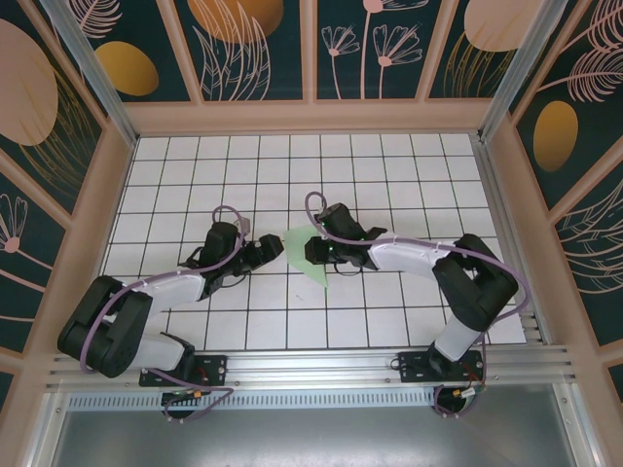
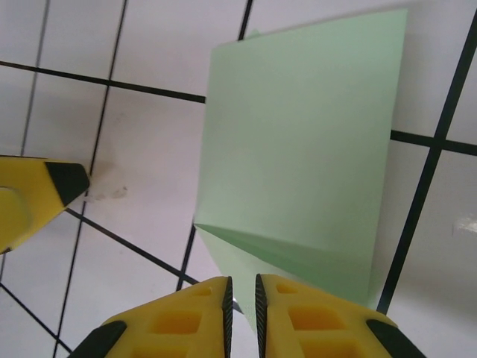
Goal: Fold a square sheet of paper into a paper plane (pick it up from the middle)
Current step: Fold the wing for the fifth time at the center of the table.
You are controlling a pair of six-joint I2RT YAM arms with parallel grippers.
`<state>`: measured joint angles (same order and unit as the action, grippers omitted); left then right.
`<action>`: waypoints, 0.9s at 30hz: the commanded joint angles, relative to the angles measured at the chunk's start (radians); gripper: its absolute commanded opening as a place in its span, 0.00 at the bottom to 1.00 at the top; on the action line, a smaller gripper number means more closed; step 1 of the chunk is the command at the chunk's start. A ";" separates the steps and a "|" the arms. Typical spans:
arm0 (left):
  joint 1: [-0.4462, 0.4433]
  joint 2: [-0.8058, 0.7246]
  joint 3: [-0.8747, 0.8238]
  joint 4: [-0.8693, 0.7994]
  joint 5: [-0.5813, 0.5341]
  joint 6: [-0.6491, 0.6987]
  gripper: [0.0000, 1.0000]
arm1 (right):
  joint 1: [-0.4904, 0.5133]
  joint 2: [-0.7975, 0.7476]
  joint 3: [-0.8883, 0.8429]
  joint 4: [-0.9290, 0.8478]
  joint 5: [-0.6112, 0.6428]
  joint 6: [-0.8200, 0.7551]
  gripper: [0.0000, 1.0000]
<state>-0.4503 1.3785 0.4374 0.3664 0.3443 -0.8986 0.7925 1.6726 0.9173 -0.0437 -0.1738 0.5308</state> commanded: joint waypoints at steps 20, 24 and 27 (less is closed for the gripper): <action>-0.121 0.105 -0.046 0.209 0.075 -0.218 0.68 | -0.074 0.108 -0.100 0.121 -0.042 0.097 0.15; -0.134 0.130 -0.032 0.207 0.069 -0.254 0.64 | -0.094 0.110 -0.123 0.142 -0.076 0.138 0.15; -0.141 0.145 -0.021 0.200 0.058 -0.278 0.64 | -0.103 0.112 -0.135 0.150 -0.089 0.166 0.15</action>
<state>-0.5827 1.5051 0.3958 0.5392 0.4046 -1.1324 0.7078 1.7782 0.8230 0.1356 -0.2710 0.6498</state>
